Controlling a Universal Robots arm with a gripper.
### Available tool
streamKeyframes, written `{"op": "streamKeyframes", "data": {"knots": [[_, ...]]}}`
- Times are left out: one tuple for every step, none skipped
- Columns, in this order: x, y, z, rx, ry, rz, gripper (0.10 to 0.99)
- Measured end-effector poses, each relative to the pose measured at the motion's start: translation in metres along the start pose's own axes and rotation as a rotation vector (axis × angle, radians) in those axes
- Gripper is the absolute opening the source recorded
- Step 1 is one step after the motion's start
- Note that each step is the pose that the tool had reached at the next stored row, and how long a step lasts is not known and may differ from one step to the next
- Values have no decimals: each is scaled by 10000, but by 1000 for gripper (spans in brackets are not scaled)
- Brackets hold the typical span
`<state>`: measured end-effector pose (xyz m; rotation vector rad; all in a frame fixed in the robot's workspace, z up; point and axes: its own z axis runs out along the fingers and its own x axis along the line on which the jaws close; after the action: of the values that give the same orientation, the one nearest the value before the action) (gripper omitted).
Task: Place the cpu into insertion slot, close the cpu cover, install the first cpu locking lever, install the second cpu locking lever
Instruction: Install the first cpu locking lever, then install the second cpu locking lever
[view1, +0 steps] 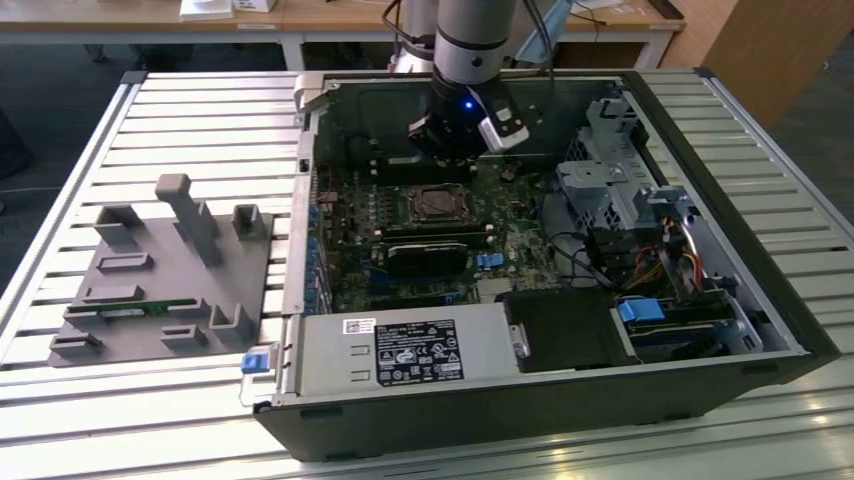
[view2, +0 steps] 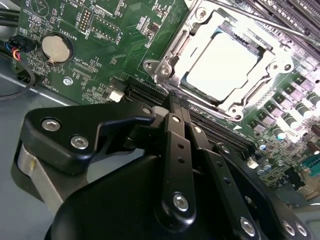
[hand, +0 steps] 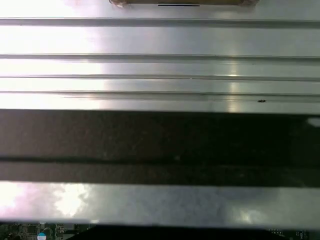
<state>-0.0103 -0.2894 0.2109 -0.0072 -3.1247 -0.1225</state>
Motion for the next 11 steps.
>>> {"op": "streamKeyframes", "data": {"knots": [[0,-3,0,0,0,0,106],[0,-5,0,0,0,0,106],[0,-8,0,-1,-1,1,106],[0,-10,0,-1,-1,1,106],[0,-11,-1,0,0,1,106],[0,-13,-1,0,0,0,106],[0,-15,-1,0,0,1,106],[0,-16,-1,0,0,1,106],[0,-18,-1,0,0,0,106],[0,-20,-2,0,0,0,106],[0,-23,-2,1,0,-1,106]]}}
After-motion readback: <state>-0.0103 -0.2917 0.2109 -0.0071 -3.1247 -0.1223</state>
